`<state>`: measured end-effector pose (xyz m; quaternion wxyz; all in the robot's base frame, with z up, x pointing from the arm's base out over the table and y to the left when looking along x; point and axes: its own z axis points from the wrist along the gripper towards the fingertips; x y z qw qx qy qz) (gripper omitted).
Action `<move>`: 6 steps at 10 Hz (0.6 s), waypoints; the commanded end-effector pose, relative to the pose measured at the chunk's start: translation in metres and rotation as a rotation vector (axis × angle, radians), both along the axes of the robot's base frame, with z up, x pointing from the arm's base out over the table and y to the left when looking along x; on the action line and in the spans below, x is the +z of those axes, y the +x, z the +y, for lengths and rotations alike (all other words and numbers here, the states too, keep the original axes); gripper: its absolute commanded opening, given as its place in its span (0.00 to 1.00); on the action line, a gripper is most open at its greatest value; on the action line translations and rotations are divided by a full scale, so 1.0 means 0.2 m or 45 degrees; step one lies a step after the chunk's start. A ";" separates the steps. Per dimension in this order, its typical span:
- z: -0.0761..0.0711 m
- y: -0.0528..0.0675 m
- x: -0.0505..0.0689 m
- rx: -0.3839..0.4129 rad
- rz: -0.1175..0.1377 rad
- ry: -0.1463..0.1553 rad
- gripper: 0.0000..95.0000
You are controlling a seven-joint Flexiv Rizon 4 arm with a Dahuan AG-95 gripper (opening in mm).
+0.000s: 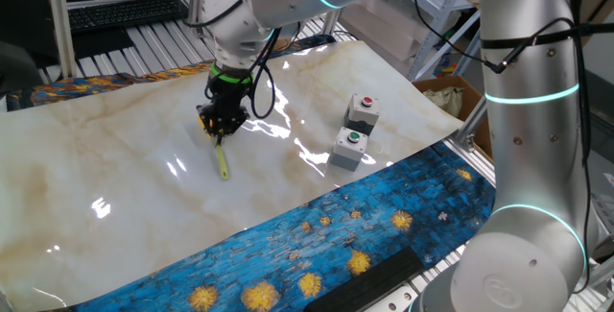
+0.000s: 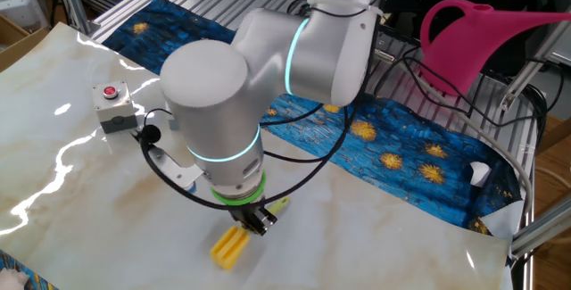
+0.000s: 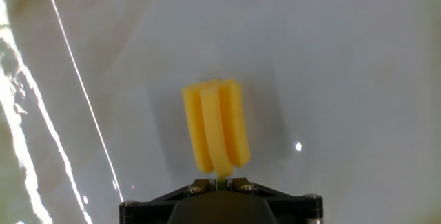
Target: Scrub the table with a brush
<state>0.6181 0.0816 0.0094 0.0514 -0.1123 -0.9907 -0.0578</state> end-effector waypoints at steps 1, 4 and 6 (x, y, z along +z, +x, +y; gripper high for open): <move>0.00 0.00 0.01 0.005 0.002 -0.044 0.00; -0.01 0.00 0.01 0.011 -0.008 -0.084 0.00; -0.02 0.00 0.02 0.039 -0.016 -0.128 0.00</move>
